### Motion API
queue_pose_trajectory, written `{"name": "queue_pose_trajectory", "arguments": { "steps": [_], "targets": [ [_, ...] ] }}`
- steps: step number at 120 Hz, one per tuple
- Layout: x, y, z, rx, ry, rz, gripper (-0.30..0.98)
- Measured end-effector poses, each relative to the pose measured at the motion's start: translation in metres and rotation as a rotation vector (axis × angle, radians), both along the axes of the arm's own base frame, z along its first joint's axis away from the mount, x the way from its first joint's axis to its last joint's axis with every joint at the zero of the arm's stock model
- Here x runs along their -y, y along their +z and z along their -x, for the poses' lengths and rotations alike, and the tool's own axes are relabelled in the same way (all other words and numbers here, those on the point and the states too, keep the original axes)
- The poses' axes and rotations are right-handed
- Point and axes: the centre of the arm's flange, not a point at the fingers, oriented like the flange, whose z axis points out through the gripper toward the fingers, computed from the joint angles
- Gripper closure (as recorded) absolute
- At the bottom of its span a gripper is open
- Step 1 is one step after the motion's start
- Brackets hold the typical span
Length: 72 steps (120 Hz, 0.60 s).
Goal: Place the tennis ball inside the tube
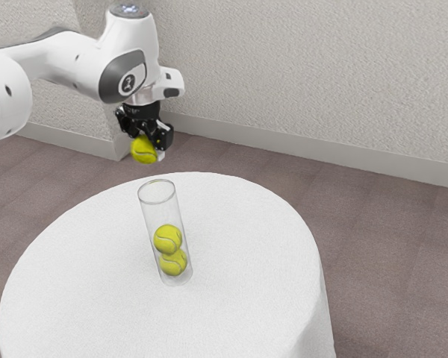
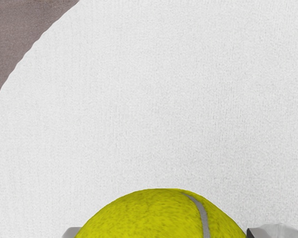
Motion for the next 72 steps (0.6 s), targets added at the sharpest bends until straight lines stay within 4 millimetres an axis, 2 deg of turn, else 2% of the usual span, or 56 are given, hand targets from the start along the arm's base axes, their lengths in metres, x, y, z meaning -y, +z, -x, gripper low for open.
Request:
{"name": "queue_pose_trajectory", "arguments": {
  "steps": [17, 30, 49, 60, 72],
  "targets": [
    [0.02, -0.003, -0.006, 0.022, -0.052, -0.018, 0.48],
    [-0.007, -0.008, -0.019, 0.034, -0.024, -0.027, 0.48],
    [-0.015, -0.018, -0.044, 0.042, -0.063, -0.022, 0.48],
    [-0.002, -0.019, -0.052, 0.047, -0.113, -0.018, 0.48],
    [0.022, -0.014, -0.051, 0.046, -0.165, -0.017, 0.48]
  ]
}}
